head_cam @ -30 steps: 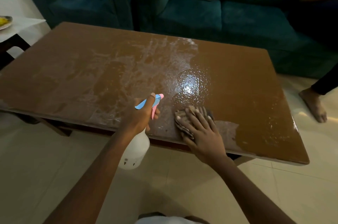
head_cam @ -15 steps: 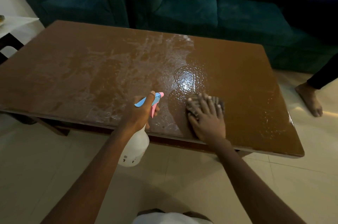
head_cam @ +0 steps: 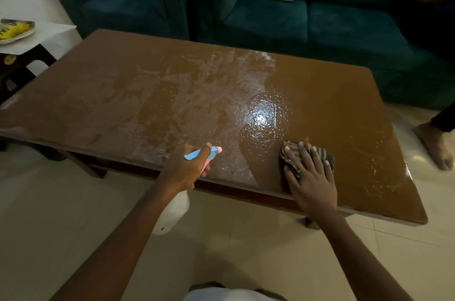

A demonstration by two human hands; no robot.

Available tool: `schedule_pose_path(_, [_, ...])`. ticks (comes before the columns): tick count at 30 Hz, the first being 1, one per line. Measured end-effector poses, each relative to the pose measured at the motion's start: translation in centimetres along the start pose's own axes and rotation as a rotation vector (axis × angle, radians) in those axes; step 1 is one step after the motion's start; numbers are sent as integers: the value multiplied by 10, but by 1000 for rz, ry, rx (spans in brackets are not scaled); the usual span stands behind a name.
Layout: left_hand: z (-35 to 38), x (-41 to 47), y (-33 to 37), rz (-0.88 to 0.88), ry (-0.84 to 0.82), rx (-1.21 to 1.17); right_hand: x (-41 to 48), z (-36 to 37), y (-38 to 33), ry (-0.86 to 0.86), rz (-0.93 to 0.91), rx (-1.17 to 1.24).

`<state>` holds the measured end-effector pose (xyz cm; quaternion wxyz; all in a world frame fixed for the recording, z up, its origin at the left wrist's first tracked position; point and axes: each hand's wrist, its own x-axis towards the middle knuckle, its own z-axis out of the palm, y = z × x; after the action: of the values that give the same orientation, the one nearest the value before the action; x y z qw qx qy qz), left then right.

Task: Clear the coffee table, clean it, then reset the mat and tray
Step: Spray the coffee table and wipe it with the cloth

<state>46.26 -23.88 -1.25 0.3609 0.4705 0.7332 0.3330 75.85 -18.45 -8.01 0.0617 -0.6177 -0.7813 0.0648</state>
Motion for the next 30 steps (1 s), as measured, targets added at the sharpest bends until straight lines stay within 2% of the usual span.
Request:
schedule_pose_path(4, [-5, -2, -10, -2, -26, 24, 6, -1, 2, -18, -18, -5])
schedule_pose_path(7, [-14, -4, -15, -15, 16, 23, 26, 0, -3, -52, -42, -18])
schedule_pose_path(11, [-30, -7, -20, -11, 98, -39, 67, 7, -54, -121, -22, -16])
schedule_pose_path(13, [-37, -8, -21, -9, 147, -71, 74, 12, -96, -137, -108, -3])
schedule_pose_path(16, [-45, -9, -22, 9, 192, -83, 51, 24, -144, -138, -337, -14])
schedule_pose_path(18, [-49, -8, -22, -17, 195, -76, 26, 28, -145, -120, -448, -9])
schedule_pose_path(20, [-52, -5, -22, -53, 186, -89, 8, 30, -122, -92, -478, -4])
schedule_pose_path(25, [-59, 9, -21, -70, 163, -135, 22, 11, -58, -95, -330, -5])
schedule_pose_path(30, [-62, 13, -20, -68, 200, -170, 73, 10, -88, -131, -122, -16])
